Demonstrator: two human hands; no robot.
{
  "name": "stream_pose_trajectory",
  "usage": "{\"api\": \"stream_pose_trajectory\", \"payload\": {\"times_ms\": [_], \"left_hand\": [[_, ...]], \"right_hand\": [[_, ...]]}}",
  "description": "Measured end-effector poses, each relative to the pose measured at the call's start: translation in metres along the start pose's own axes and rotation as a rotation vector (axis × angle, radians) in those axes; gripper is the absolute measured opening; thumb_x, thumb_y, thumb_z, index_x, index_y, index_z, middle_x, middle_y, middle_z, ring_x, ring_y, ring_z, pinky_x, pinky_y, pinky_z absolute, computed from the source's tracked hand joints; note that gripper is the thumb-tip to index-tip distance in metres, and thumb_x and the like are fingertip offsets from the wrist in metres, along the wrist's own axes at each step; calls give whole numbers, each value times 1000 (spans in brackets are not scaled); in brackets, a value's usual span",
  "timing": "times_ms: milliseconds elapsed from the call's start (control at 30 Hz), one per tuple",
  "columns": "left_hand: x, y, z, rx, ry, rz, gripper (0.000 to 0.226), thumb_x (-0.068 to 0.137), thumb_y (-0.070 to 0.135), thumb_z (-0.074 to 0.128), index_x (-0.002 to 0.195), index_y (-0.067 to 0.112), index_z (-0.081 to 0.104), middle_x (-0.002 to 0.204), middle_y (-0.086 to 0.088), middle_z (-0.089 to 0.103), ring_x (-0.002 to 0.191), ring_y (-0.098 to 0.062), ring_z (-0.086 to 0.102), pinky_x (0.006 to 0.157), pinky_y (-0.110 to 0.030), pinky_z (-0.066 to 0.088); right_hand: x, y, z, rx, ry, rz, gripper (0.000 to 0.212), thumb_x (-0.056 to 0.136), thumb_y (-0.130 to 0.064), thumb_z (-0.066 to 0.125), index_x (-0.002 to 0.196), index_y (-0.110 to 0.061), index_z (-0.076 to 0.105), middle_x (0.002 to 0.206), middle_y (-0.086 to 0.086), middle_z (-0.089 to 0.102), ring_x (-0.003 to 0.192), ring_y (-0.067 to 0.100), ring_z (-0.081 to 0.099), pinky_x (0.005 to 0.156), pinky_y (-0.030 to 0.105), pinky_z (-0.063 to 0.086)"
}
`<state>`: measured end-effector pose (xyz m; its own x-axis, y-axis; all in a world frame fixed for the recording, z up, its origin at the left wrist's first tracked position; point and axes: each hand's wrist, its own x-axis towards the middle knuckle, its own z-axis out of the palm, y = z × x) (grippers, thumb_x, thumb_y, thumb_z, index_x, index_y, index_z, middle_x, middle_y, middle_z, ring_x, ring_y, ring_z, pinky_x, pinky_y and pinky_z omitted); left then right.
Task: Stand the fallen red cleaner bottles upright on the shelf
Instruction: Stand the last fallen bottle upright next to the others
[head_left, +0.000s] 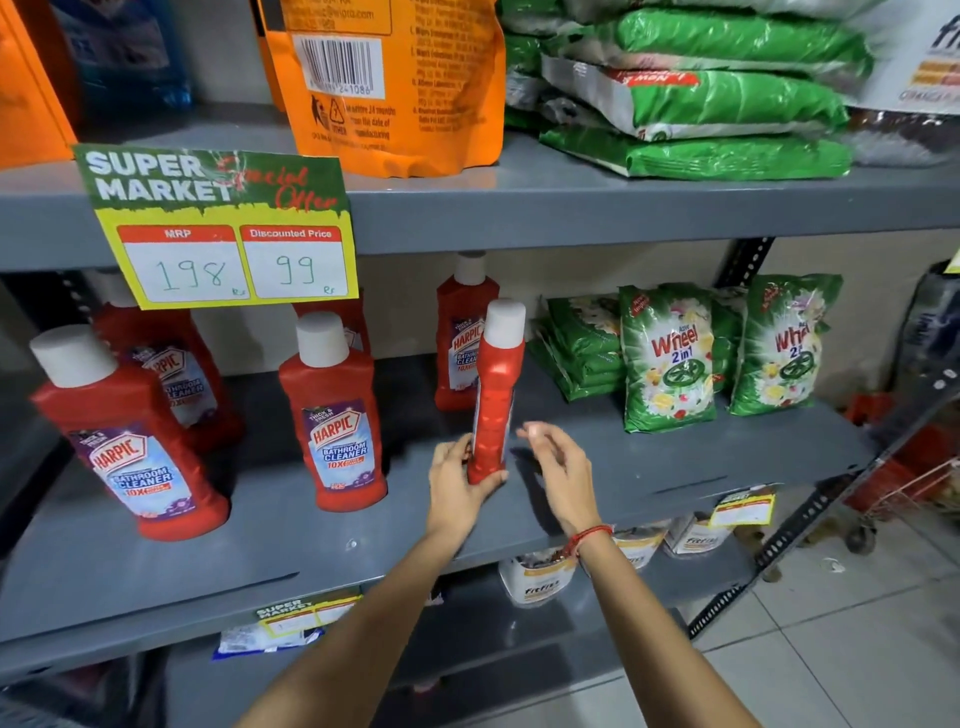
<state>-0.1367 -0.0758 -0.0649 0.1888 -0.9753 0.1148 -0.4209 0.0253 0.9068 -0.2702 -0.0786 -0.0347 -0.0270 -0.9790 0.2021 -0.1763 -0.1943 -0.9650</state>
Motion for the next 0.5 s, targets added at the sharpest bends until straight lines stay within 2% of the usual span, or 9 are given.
{"api": "stream_pose_trajectory", "payload": {"times_ms": [33,100,167,200,233,300,333,433,500], "left_hand": [[2,1,-4,-3,-34,7,63,68,19,80,124,10,54,105,-7,50,97,-16,55,91,-18,46],[11,-1,-11,-11,-95,19,65,67,13,80,126,5,52,105,-9,48,94,-16,57,78,-2,44],[19,-3,-18,14,-155,24,65,65,9,80,125,2,53,106,-8,49,94,-20,60,70,3,43],[23,-3,-21,22,-181,28,65,65,7,81,123,1,54,106,-8,51,95,-22,61,69,3,44],[27,-3,-24,21,-200,34,64,64,5,81,122,0,54,107,-9,54,97,-24,62,69,2,45],[31,-2,-29,5,-227,44,63,63,1,80,120,1,53,109,-9,60,95,-21,63,72,-2,48],[32,-2,-31,-11,-239,40,64,63,0,80,121,2,52,110,-8,62,95,-19,63,76,-6,50],[35,-5,-36,-80,-269,3,68,63,-1,79,124,3,49,117,-13,64,102,-21,64,94,-33,52],[35,-8,-39,-100,-280,-5,68,65,0,79,126,3,49,119,-15,63,105,-22,64,97,-37,50]], "right_hand": [[7,2,-3,-7,-38,24,22,92,-24,55,111,-14,61,109,1,67,110,15,61,91,19,49],[22,7,-7,-29,-176,91,51,87,-20,63,133,-11,44,133,3,52,126,15,47,101,21,41],[35,11,-7,-72,-333,147,83,79,-26,72,145,-15,23,148,0,34,136,13,33,112,32,31],[40,12,-5,-94,-408,151,93,75,-28,75,146,-17,17,151,-1,30,138,12,31,114,33,29],[44,12,-3,-102,-470,145,94,74,-25,77,146,-16,17,149,-2,33,136,11,34,113,29,31],[49,7,4,-66,-514,146,77,76,-10,75,138,-14,29,132,-6,48,121,1,48,101,14,40],[50,7,7,-46,-499,156,70,75,-6,74,131,-18,34,124,-7,53,114,1,52,98,14,44],[49,14,16,-2,-392,170,64,70,-12,79,121,-23,42,116,-1,61,110,15,59,100,31,48],[45,17,22,-24,-312,156,63,68,-15,82,118,-24,44,112,-1,62,105,14,61,95,30,50]]}}
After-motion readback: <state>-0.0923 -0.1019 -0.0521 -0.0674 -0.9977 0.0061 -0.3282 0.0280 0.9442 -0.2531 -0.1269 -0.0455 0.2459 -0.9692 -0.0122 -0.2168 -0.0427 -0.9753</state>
